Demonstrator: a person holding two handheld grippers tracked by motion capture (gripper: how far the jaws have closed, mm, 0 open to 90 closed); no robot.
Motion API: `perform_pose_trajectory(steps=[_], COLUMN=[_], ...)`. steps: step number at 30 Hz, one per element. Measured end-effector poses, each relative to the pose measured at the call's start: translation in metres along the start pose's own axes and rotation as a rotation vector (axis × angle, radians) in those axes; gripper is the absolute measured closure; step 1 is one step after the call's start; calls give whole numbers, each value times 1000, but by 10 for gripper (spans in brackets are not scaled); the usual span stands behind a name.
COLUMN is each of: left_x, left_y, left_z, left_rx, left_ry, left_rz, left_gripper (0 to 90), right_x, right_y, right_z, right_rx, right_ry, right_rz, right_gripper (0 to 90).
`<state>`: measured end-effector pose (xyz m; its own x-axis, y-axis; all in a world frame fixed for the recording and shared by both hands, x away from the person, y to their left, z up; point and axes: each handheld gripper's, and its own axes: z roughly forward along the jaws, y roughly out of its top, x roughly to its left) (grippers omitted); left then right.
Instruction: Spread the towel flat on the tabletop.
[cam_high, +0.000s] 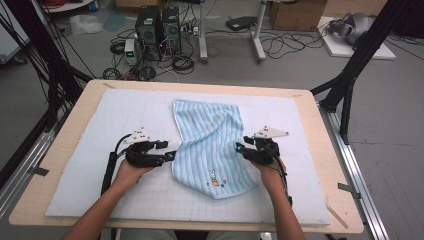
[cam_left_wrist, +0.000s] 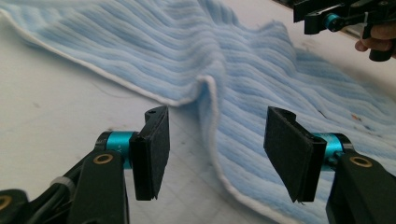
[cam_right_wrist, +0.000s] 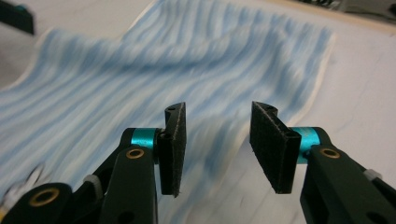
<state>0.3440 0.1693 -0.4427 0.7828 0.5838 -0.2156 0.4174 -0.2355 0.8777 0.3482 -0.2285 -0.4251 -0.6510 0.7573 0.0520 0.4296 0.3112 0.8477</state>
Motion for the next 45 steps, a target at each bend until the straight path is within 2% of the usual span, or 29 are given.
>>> perform_pose_trajectory(steps=[2,5,7,10,12,13,14,16,17,18,20,22,24,28,33,34,36,37,40,41,43,45], left_x=[-5,-10,-12,-16,-21,-24,-26,-26,-25,-25,-22,-15,-6,8,23,25,29,29,28,27,28,29], left_y=[-1,-1,1,2,1,2,3,4,5,5,8,11,16,31,47,47,49,49,47,47,47,46], left_z=[4,11,15,25,33,35,37,37,36,37,36,32,29,30,50,55,65,71,83,84,83,77], left_rx=[34,65,76,113,181,205,208,207,202,197,177,118,107,65,86,70,93,91,117,123,122,108], left_ry=[-11,27,62,83,113,139,156,163,145,148,158,158,160,179,230,238,250,256,277,285,280,279], left_rz=[12,24,31,53,90,120,139,133,135,120,112,59,21,-9,25,32,31,21,41,33,-11,-39], left_gripper=[412,405,395,403,436,457,474,579,760,841,853,855,855,855,857,857,858,857,854,833,671,562], right_x=[3,7,9,11,13,12,13,14,17,18,20,20,19,12,1,-1,-6,-7,-8,-8,-9,-10], right_y=[-10,-18,-18,-19,-21,-22,-21,-19,-19,-18,-16,-14,-10,-6,1,1,1,1,0,0,-1,-1], right_z=[-5,-3,1,6,13,14,14,15,15,15,16,16,17,26,39,40,43,45,48,48,44,34], right_rx=[32,43,57,95,158,150,160,168,171,170,160,128,103,88,74,70,74,86,117,120,109,77], right_ry=[42,100,95,77,66,77,83,99,94,82,62,47,27,-22,-98,-120,-156,-167,-196,-202,-184,-170], right_rz=[-17,-57,-69,-98,-111,-104,-98,-112,-121,-132,-129,-117,-112,-98,-64,-58,-53,-41,-50,-55,-30,-11], right_gripper=[552,547,548,577,628,658,685,806,829,836,841,841,841,841,837,835,834,832,793,764,702,668])
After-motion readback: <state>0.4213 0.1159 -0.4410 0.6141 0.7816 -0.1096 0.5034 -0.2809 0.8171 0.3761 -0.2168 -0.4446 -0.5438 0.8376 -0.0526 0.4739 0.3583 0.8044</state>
